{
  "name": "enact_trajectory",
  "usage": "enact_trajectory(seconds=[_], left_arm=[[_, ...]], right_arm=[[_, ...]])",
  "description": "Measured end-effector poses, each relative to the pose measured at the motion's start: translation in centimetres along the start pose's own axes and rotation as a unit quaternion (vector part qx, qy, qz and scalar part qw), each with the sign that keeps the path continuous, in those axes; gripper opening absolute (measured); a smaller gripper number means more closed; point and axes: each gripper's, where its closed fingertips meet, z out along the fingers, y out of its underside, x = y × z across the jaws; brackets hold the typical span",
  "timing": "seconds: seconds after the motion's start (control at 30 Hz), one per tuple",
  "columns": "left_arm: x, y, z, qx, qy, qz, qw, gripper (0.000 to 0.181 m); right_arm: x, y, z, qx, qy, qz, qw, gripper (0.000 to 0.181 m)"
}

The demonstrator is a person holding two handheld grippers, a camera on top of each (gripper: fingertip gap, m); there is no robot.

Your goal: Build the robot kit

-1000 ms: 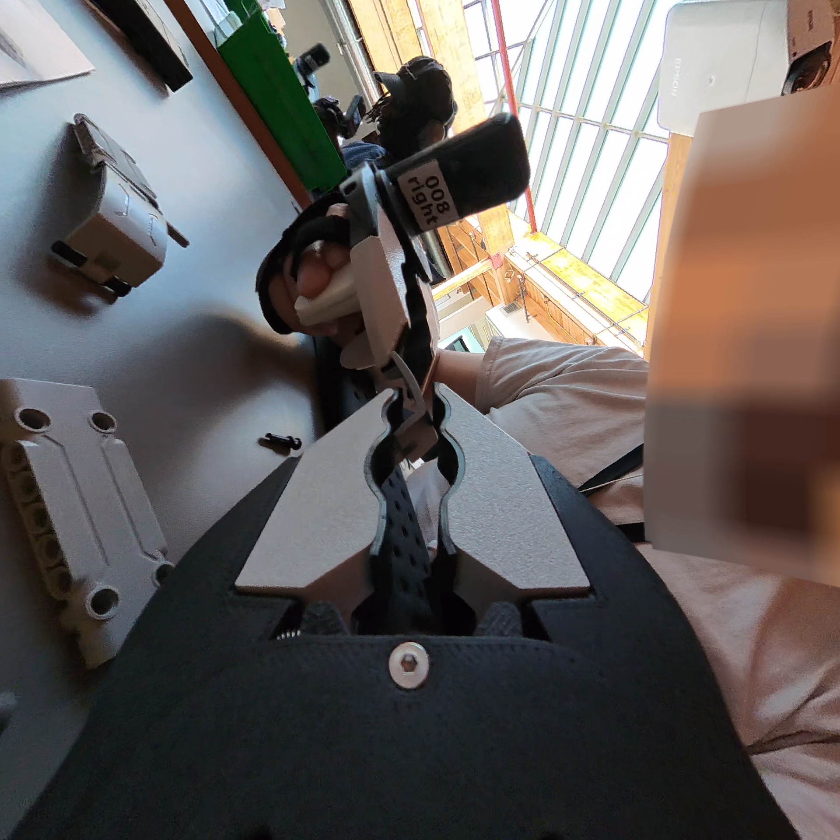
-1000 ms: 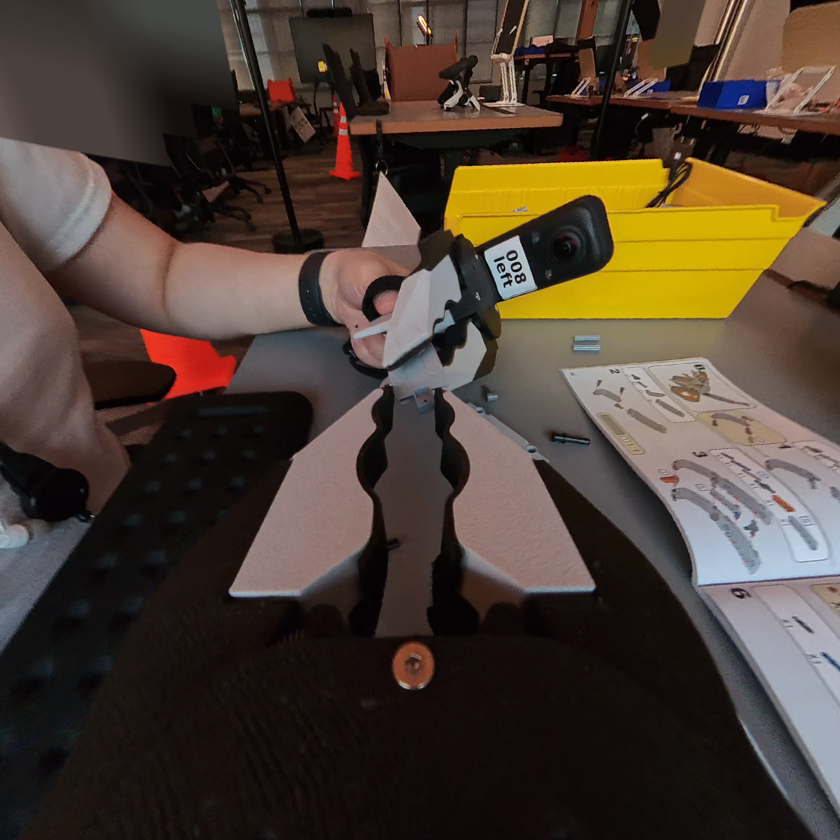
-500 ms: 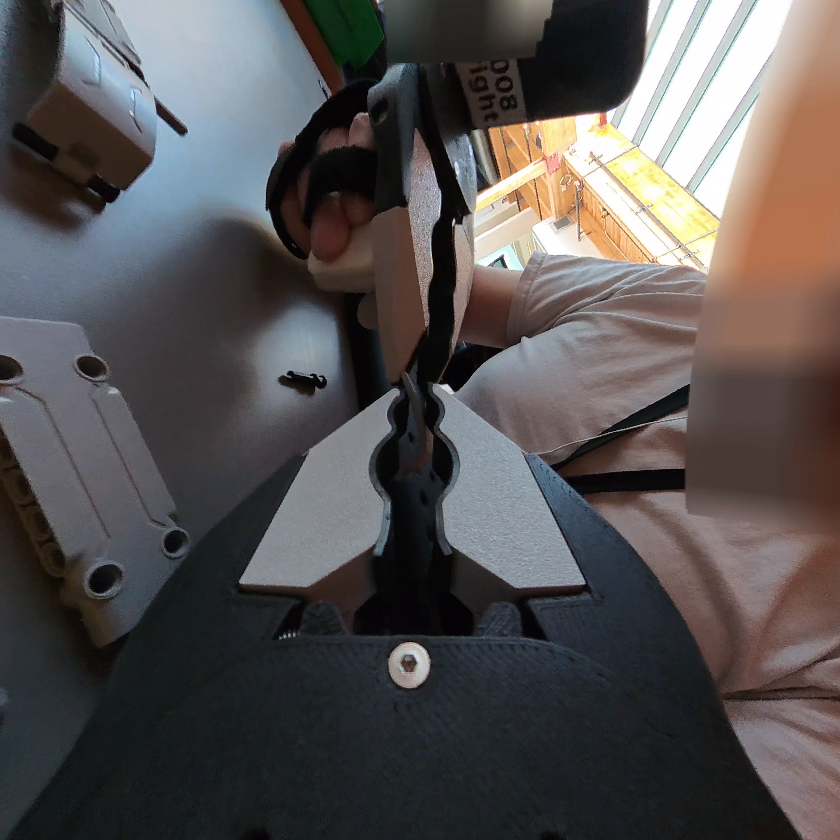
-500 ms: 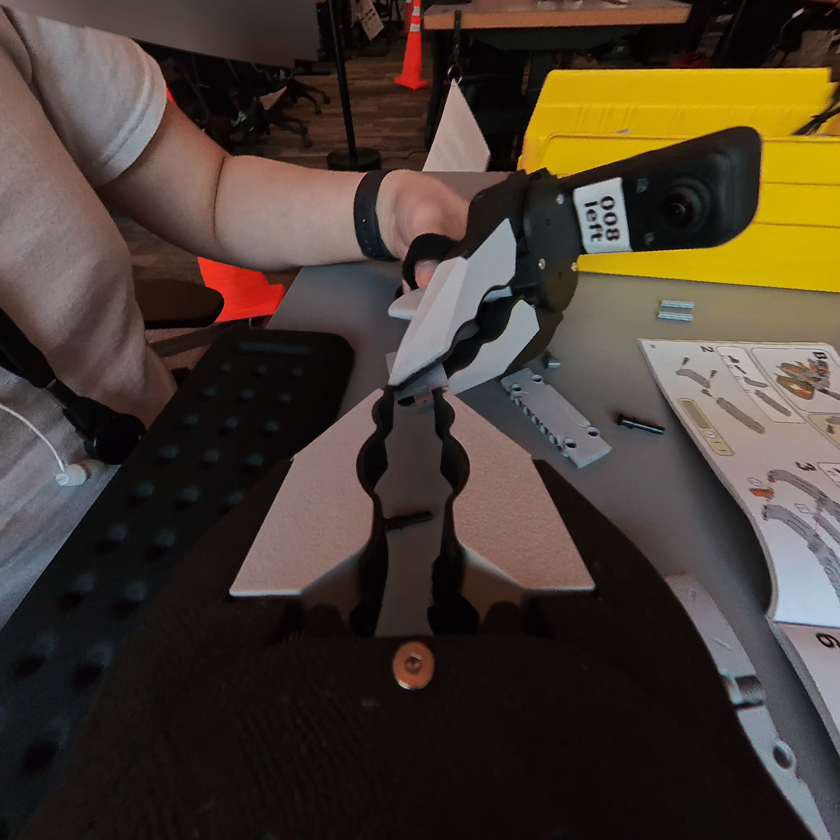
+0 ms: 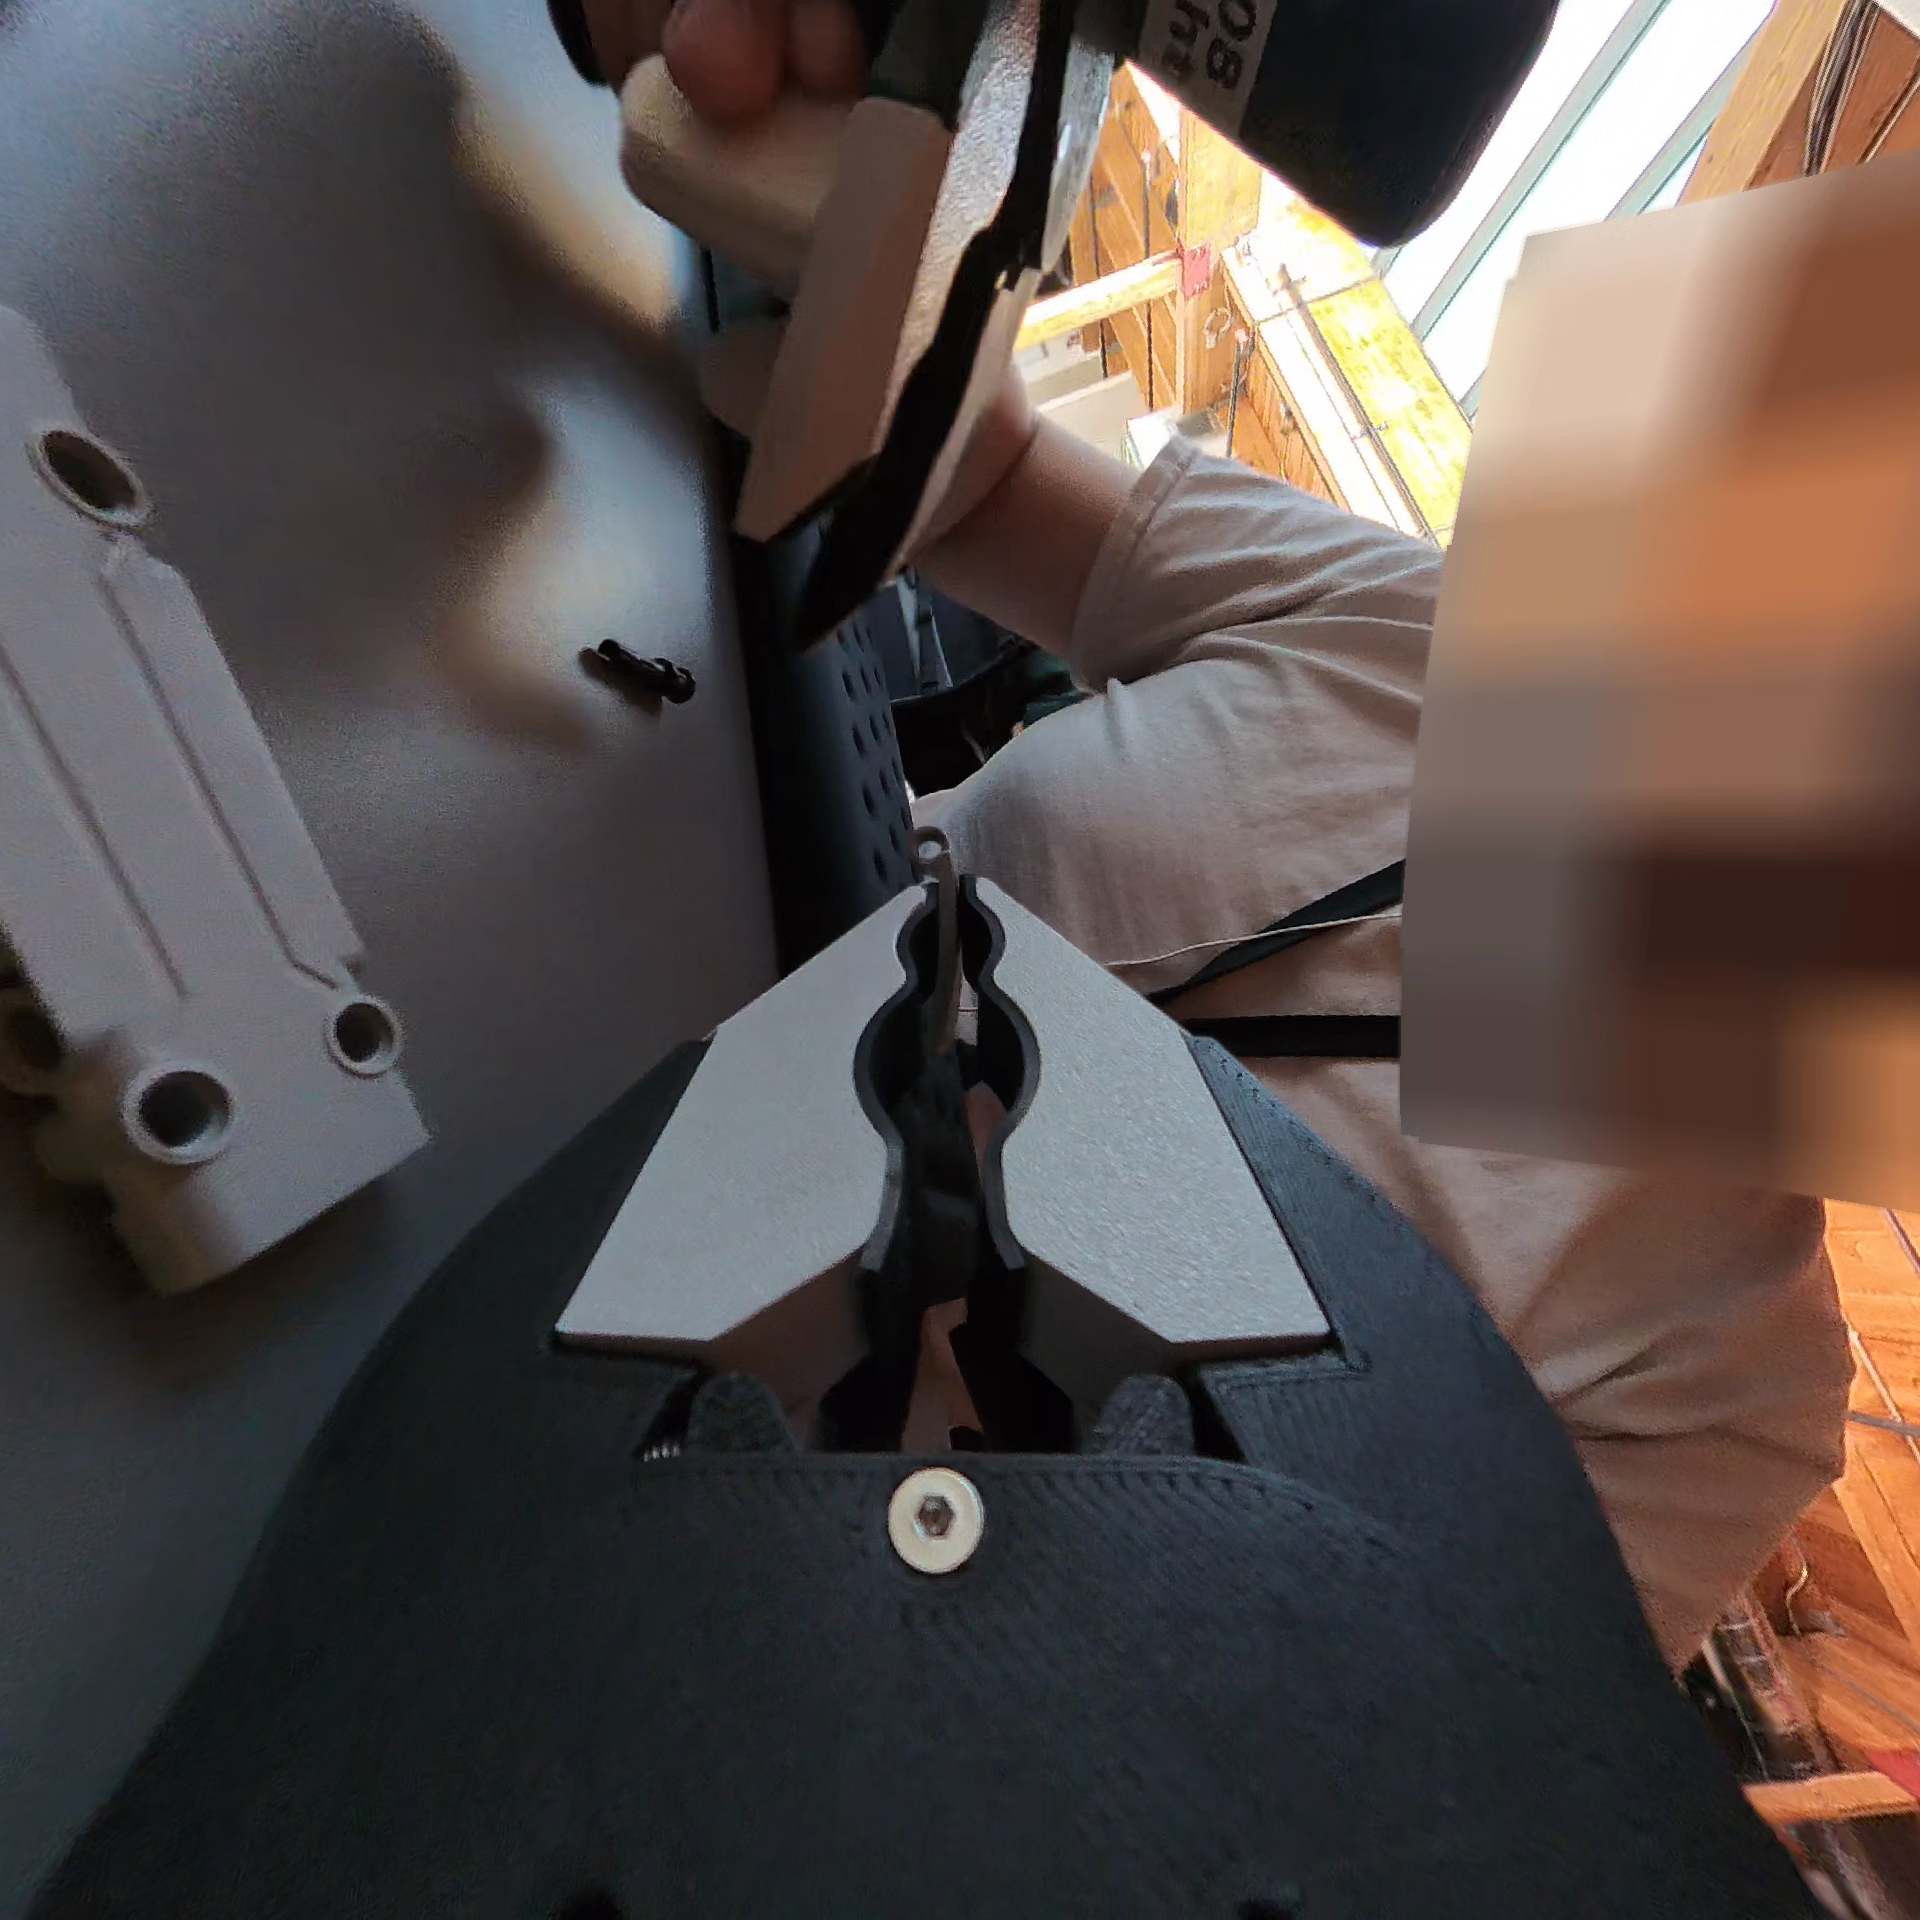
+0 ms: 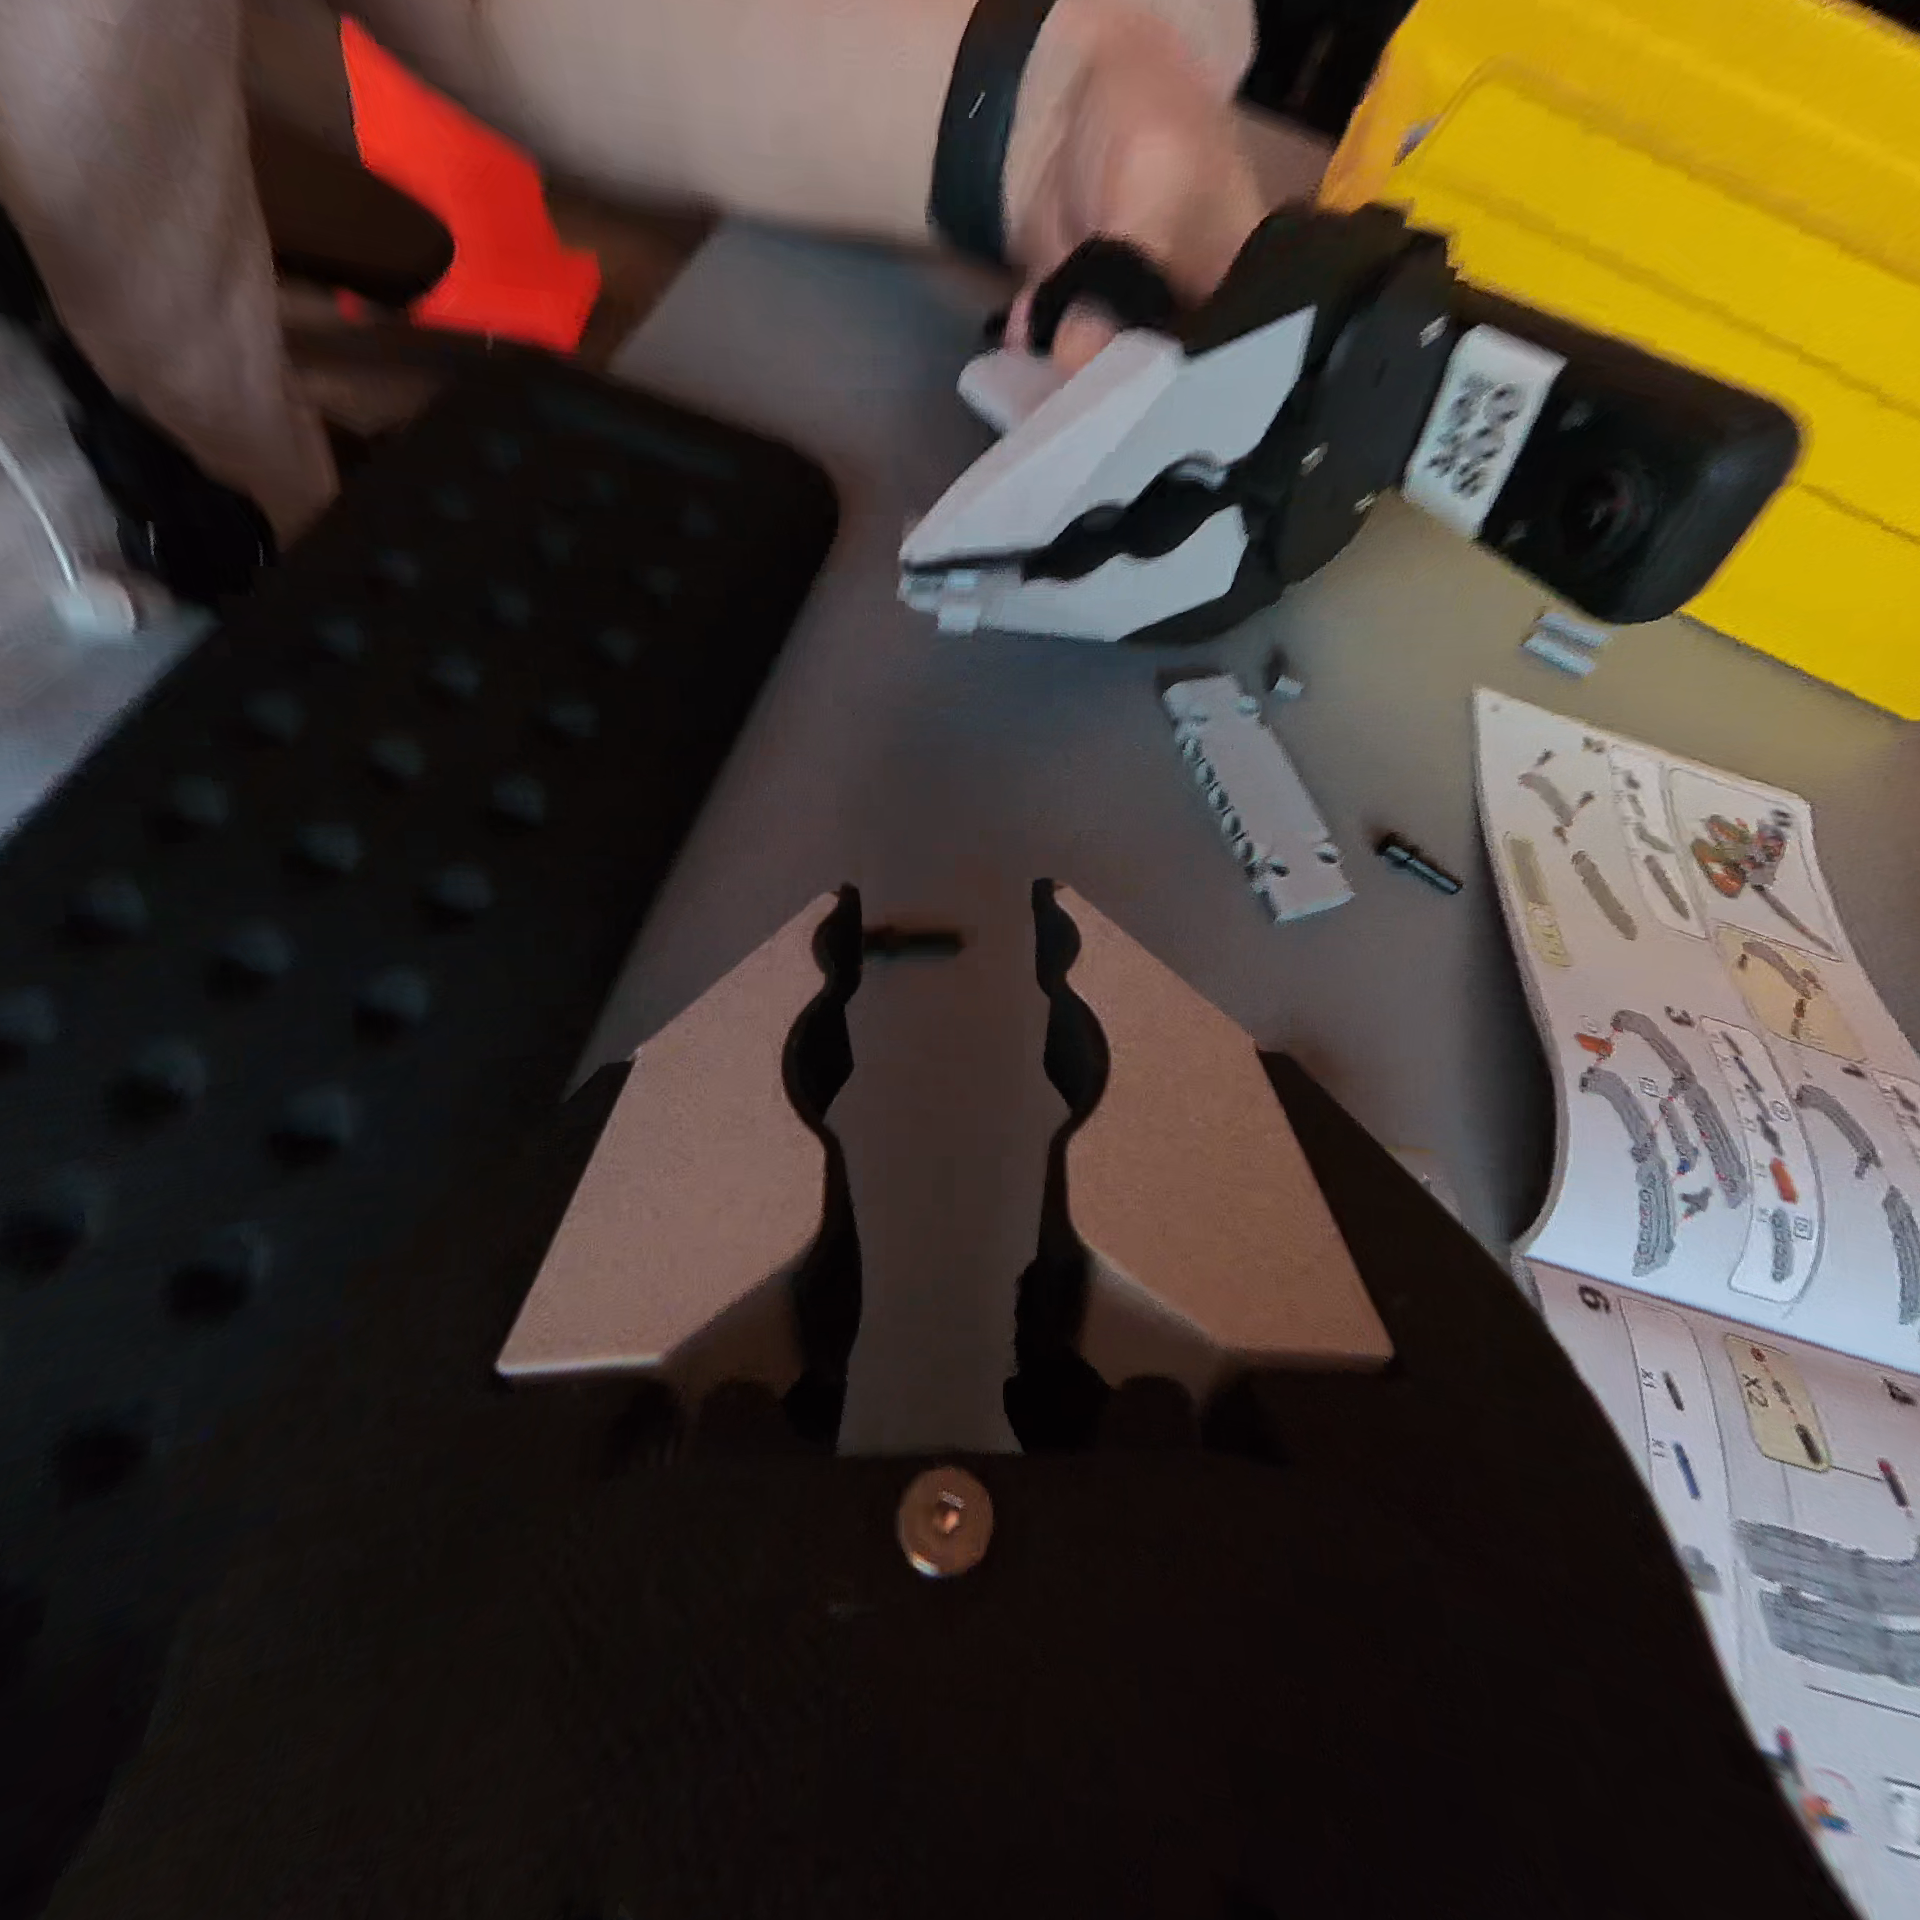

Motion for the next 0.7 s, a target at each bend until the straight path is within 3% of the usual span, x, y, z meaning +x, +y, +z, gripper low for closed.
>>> enact_trajectory(seconds=[0.1,0.23,0.4,0.47,0.57,0.7], left_arm=[[0.1,0.4,0.2,-0.016,0.004,0.005,1.000,0.001],[0.4,0.2,0.0,-0.008,0.016,-0.001,1.000,0.001],[0.6,0.5,0.1,-0.021,0.028,-0.002,0.999,0.000],[0.7,0.6,0.2,-0.026,0.030,-0.002,0.999,0.000],[0.8,0.8,0.3,-0.033,0.032,0.003,0.999,0.001],[0.8,0.8,0.2,-0.034,0.033,0.002,0.999,0.001]], right_arm=[[-1.0,0.9,0.8,-0.046,-0.025,-0.030,0.998,0.029],[-1.9,0.4,1.5,-0.025,-0.042,-0.038,0.998,0.018],[-1.6,1.0,0.5,-0.065,-0.050,-0.089,0.993,0.017],[-1.2,1.2,0.3,-0.114,-0.073,-0.143,0.980,0.017],[-1.6,0.8,0.7,-0.202,-0.133,-0.277,0.930,0.017],[-2.3,1.5,1.0,-0.273,-0.215,-0.451,0.822,0.020]])
